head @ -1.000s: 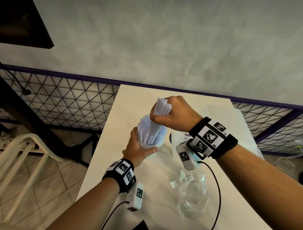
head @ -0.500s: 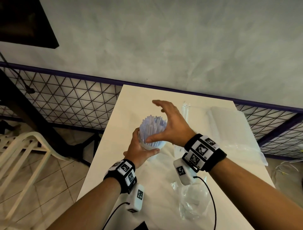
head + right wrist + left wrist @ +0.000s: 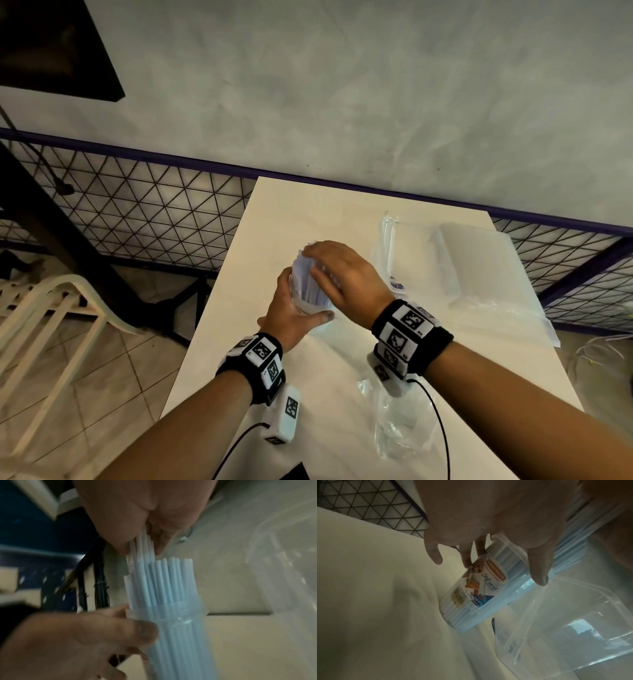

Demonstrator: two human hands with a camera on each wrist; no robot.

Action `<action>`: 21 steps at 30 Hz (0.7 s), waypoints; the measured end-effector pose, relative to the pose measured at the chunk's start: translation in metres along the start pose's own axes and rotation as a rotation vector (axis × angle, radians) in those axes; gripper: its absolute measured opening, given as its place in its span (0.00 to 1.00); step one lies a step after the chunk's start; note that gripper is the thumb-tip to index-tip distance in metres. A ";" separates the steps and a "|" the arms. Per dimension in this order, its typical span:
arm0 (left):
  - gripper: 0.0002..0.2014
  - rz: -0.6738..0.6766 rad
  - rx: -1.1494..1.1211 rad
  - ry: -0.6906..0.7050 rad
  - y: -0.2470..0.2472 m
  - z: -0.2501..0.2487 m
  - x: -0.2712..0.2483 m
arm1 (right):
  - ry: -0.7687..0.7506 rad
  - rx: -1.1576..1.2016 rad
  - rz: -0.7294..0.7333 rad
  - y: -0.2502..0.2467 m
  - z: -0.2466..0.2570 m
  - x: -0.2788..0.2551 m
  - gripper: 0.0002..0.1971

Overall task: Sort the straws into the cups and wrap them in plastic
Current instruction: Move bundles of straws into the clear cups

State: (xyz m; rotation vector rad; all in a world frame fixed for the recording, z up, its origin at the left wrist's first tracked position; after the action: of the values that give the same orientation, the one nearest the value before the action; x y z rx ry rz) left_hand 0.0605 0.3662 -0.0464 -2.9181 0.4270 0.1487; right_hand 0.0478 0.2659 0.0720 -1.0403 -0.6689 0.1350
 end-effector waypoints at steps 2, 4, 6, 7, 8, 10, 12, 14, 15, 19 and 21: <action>0.44 -0.003 0.009 -0.005 0.000 0.002 0.000 | 0.125 0.118 -0.050 -0.005 -0.010 0.001 0.15; 0.45 -0.009 0.019 -0.006 -0.001 0.004 0.001 | 0.115 0.138 -0.028 0.000 -0.008 0.000 0.17; 0.47 -0.011 0.022 -0.013 -0.001 0.007 0.003 | 0.039 0.117 0.013 0.010 -0.003 -0.002 0.19; 0.47 -0.007 0.024 -0.016 0.000 0.006 0.002 | 0.025 0.115 0.024 0.014 -0.003 -0.003 0.19; 0.47 -0.003 0.024 -0.017 0.000 0.006 0.002 | 0.017 0.114 0.026 0.017 -0.002 -0.003 0.18; 0.48 -0.010 0.028 -0.006 0.000 0.003 0.002 | -0.042 0.074 0.016 0.020 0.004 -0.004 0.15; 0.50 -0.013 0.029 0.000 0.000 0.001 0.001 | -0.117 0.011 0.030 0.023 0.013 -0.005 0.19; 0.50 -0.009 0.018 0.007 0.001 0.002 0.002 | -0.095 0.012 0.019 0.022 0.010 -0.003 0.20; 0.49 -0.007 0.020 0.003 0.000 0.002 0.002 | -0.055 0.038 -0.011 0.019 0.006 0.000 0.18; 0.47 -0.028 0.029 -0.029 -0.002 0.007 0.001 | 0.046 0.131 -0.140 0.007 -0.009 0.004 0.13; 0.48 -0.022 0.025 -0.030 -0.001 0.008 0.002 | 0.011 0.127 -0.107 0.012 -0.005 -0.001 0.14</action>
State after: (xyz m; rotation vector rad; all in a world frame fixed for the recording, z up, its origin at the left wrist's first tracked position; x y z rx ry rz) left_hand 0.0617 0.3682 -0.0544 -2.8912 0.3897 0.1822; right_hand 0.0526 0.2682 0.0597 -0.8811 -0.6958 0.0772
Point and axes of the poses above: each hand's wrist, its own x-axis towards the middle knuckle, its own y-axis out of the palm, z = x × y, the point moved 8 cm from there along x, towards the middle knuckle, and after that the axes turned 2 degrees about z, right-handed, at the moved point
